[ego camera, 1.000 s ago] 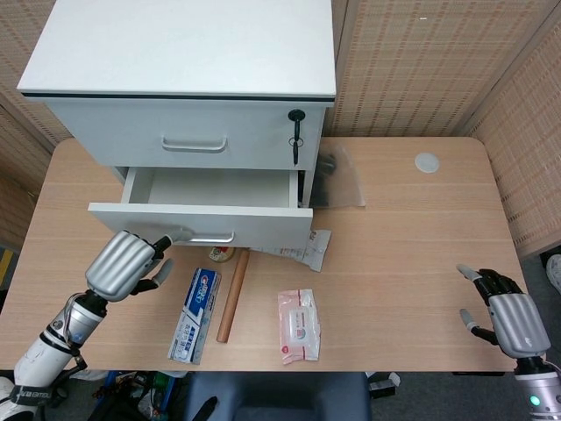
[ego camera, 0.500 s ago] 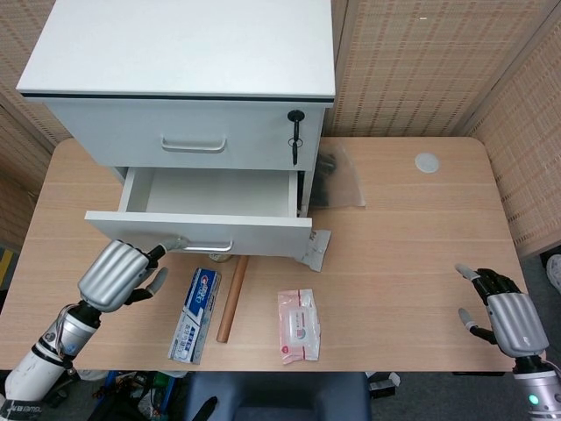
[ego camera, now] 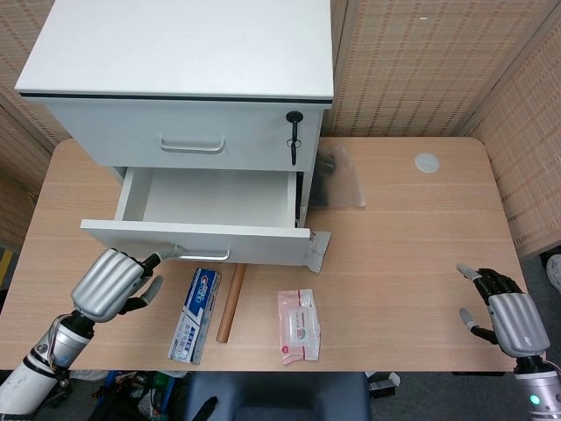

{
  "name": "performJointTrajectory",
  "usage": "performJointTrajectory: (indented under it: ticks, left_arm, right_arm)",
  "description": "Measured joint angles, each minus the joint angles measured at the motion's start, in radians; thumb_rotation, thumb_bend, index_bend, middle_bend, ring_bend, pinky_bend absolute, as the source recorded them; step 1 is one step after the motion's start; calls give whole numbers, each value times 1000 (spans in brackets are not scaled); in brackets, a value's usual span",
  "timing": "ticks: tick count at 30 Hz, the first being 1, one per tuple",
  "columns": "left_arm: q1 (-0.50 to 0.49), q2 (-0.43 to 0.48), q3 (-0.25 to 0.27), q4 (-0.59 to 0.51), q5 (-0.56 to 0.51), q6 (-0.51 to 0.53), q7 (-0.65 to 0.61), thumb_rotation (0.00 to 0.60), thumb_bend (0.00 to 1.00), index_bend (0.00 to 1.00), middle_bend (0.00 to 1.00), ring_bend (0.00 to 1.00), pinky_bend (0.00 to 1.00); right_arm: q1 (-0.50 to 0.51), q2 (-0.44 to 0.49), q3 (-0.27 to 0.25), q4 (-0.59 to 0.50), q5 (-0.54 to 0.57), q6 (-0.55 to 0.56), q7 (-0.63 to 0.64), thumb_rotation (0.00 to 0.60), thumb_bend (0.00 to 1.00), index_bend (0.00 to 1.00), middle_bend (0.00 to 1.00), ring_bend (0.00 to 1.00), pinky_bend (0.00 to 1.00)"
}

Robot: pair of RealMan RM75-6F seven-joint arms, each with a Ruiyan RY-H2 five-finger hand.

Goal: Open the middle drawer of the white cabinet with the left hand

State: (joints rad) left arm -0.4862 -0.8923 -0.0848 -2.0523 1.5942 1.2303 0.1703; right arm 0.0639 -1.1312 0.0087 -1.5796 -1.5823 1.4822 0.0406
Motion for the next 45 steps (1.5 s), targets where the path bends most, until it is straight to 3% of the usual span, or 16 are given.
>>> performJointTrajectory:
  ticks: [14,24,35,42,45]
  left_arm:
    - [32,11,14,-17,64,37,-15,600,521,253,910,958,1000]
    - [63,-8,14,-4,135,107,-44,600,518,279,781,753,992]
    - [202,1,71,8,102,213,25,600,517,509,714,656,819]
    - [321,-76,98,97,2,303,89,600,517,503,688,613,658]
    - [350,-124,97,149,-39,334,119,600,515,445,656,574,571]
  right_arm:
    - [2,-3,0,3,0,-2,3,600,289,162,281,173,233]
    - [-4,1,-1,6,3,6,9,600,289,162,281,173,233]
    - [-12,8,-1,9,11,10,15,600,289,162,281,174,233]
    - [-11,7,-5,10,13,-1,17,600,289,176,281,173,233]
    - [-9,7,-6,8,13,-5,17,600,289,178,281,174,233]
